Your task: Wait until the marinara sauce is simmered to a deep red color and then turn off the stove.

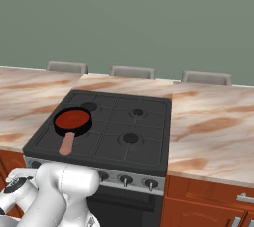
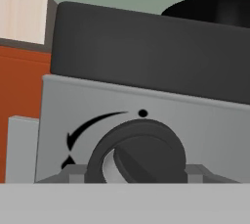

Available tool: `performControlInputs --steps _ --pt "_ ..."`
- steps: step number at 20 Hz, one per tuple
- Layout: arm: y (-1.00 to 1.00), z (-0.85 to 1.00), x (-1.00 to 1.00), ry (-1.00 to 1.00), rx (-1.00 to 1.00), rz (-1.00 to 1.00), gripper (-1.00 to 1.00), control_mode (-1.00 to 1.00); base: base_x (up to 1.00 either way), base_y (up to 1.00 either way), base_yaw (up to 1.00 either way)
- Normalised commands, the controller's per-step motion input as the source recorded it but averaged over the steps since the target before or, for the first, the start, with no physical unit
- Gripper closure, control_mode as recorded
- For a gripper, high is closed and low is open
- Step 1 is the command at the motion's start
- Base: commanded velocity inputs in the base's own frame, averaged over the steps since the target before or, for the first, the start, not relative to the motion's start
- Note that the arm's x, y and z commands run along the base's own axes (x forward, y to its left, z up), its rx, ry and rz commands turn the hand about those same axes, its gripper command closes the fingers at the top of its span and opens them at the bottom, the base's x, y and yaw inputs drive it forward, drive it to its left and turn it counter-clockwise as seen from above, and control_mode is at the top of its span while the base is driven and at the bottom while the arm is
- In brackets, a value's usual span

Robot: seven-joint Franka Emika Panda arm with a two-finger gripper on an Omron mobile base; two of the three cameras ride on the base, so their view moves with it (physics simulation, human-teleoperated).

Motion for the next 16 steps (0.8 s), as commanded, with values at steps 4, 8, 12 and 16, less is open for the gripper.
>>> performControlInputs --steps 4,8,12,16 --pt "0.00 0.00 0.00 0.00 0.00 0.00 1.00 -1.00 0.00 0.00 0.00" --pt "0.00 0.00 0.00 0.00 0.00 0.00 1.00 -1.00 0.00 0.00 0.00" --pt "0.00 0.00 0.00 0.00 0.00 0.00 1.00 -1.00 0.00 0.00 0.00" --pt "0.00 0.00 0.00 0.00 0.00 0.00 1.00 -1.00 0.00 0.00 0.00"
